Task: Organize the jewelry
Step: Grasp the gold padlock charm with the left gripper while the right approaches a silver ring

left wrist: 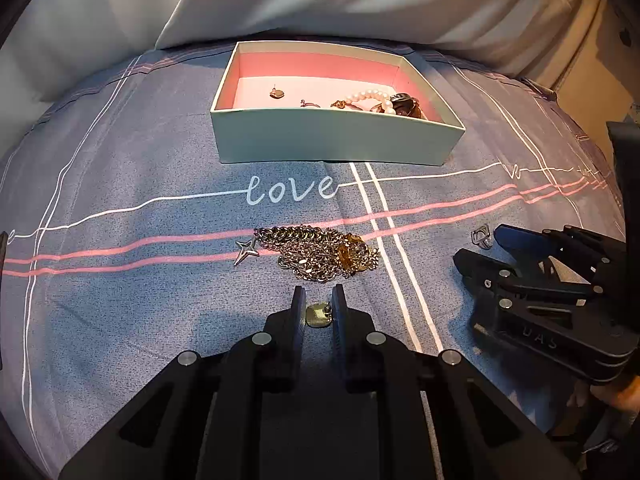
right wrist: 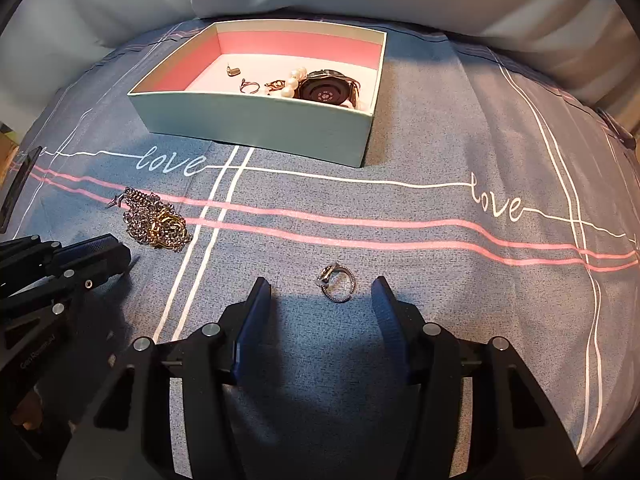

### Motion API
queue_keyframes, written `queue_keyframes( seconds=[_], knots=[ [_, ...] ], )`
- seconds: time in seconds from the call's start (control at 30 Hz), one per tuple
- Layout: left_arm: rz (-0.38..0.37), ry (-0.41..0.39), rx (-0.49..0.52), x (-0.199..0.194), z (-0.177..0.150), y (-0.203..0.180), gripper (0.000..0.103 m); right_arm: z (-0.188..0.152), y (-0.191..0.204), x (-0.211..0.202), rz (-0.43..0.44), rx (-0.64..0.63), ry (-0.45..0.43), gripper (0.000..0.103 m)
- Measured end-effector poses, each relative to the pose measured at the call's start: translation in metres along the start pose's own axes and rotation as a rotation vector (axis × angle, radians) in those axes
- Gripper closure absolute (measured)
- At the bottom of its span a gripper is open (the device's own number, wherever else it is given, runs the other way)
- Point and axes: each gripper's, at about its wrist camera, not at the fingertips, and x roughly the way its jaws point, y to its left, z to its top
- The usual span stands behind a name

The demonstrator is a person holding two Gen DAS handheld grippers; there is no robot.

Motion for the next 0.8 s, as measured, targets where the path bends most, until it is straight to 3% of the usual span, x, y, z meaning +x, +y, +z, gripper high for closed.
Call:
queue_keyframes(
  seconds=[0.23, 0.8],
  knots=[
    [-0.003, -0.001, -0.007, -0.002, 0.0, 0.003, 0.089, -0.001, 0.007, 0.001, 0.043, -0.015, -0.006, 0.082],
    [-0.012, 0.0, 0.011, -0.002, 0.007, -0.002, 0.089, 0.002, 0.036, -0.014, 0.094, -0.067, -0.014, 0.082]
  ],
)
